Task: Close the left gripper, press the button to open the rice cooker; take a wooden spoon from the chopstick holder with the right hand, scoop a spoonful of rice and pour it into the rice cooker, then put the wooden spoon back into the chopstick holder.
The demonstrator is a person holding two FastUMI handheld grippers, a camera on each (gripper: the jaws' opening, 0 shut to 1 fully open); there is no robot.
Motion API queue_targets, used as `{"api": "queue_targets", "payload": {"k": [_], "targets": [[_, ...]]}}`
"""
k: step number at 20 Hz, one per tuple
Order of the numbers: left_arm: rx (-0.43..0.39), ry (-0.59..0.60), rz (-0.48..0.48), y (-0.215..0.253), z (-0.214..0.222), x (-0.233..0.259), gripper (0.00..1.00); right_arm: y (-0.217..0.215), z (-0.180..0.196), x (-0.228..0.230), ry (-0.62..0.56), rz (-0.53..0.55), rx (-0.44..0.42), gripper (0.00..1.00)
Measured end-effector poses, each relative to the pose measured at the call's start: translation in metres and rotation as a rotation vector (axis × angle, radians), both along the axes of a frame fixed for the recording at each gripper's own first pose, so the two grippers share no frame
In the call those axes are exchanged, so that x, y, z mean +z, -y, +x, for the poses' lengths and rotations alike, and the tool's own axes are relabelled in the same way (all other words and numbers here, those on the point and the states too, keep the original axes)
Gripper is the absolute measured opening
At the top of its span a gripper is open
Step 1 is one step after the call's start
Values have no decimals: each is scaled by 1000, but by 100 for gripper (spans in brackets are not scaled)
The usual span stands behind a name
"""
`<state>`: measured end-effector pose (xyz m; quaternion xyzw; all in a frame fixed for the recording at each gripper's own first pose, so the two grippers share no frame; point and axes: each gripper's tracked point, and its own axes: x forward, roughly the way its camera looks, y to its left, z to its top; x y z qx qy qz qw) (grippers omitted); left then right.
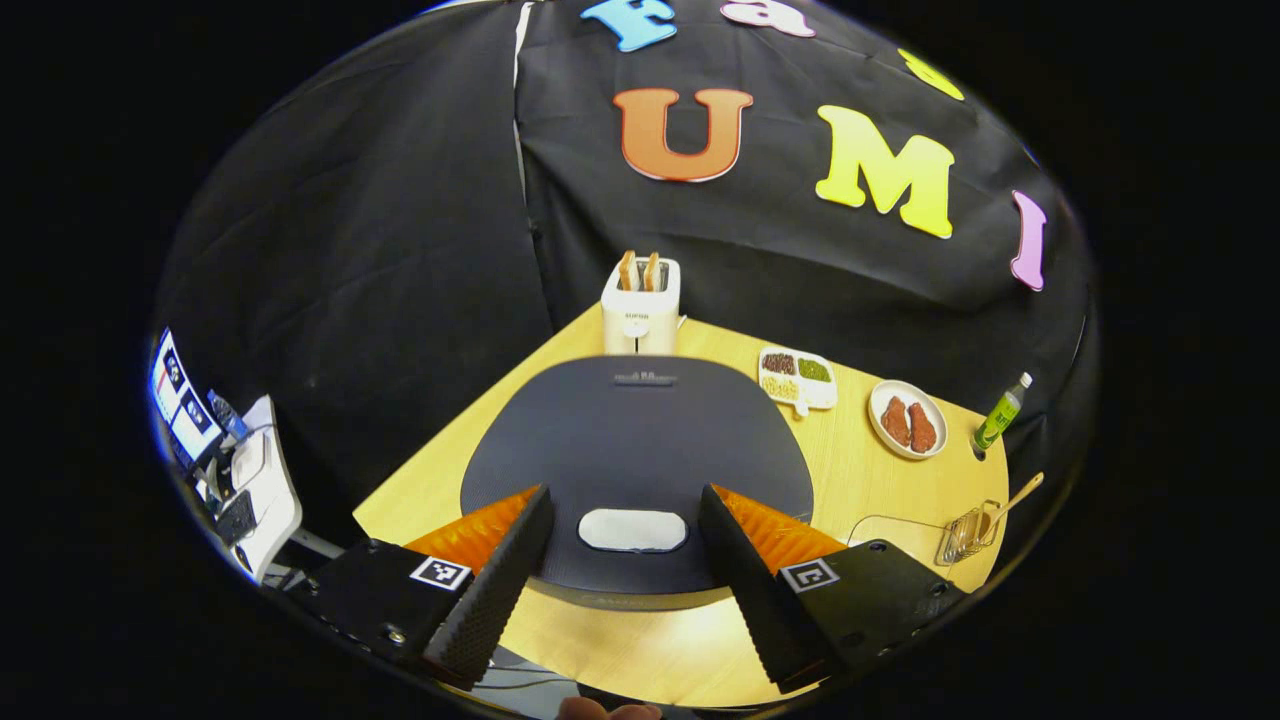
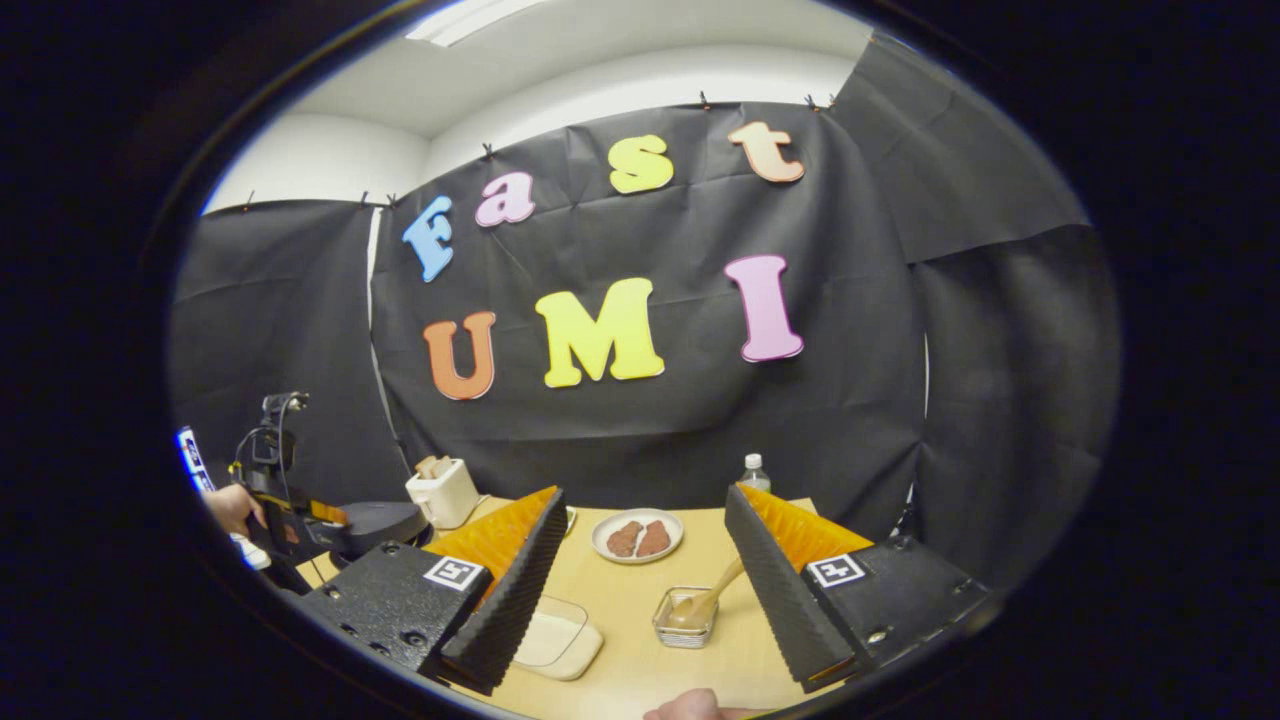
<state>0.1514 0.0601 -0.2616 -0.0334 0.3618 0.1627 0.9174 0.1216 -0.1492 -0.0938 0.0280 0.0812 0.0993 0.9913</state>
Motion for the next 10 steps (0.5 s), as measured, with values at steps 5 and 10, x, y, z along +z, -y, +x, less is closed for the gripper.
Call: {"api": "queue_targets", "payload": {"k": [5, 10], "targets": [[20, -37, -21, 5, -6, -24, 98, -19, -1, -2, 0, -1, 56, 99], [-14, -56, -46, 7, -13, -30, 98, -27, -2, -5, -1, 26, 81, 100]]}}
